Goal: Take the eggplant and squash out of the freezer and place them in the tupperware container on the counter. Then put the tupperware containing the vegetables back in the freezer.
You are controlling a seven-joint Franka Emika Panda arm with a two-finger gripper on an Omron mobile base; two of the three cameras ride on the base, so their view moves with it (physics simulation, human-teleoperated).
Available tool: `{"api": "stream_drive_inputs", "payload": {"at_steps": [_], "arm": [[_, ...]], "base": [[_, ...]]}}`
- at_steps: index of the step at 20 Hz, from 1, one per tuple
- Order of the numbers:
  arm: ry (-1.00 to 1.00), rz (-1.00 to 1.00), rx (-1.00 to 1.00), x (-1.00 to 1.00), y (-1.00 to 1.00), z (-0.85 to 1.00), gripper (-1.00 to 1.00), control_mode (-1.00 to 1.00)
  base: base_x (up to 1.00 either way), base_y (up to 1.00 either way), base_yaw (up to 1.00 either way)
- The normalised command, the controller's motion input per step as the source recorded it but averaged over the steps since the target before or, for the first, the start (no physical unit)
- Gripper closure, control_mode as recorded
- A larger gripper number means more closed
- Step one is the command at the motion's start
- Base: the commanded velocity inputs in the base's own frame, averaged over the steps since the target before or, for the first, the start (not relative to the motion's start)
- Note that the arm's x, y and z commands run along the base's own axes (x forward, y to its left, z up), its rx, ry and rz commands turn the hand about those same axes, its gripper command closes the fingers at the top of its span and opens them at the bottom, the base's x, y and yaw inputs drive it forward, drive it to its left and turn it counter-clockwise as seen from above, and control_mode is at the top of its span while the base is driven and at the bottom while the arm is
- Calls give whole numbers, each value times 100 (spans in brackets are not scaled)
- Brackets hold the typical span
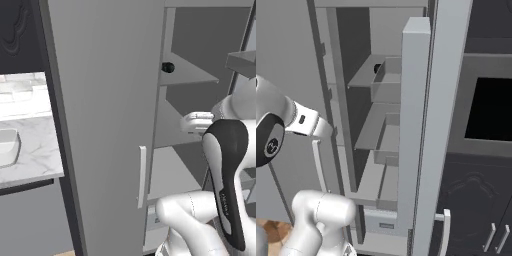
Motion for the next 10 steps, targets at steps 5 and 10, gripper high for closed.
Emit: {"api": "stream_drive_inputs", "payload": {"at_steps": [5,10], "arm": [[-1,-5,0,-13,-19,21,-100,-100],[-1,0,-2,-1,-2,1,-100,-100]], "base": [[0,0,0],[0,0,0]]}}
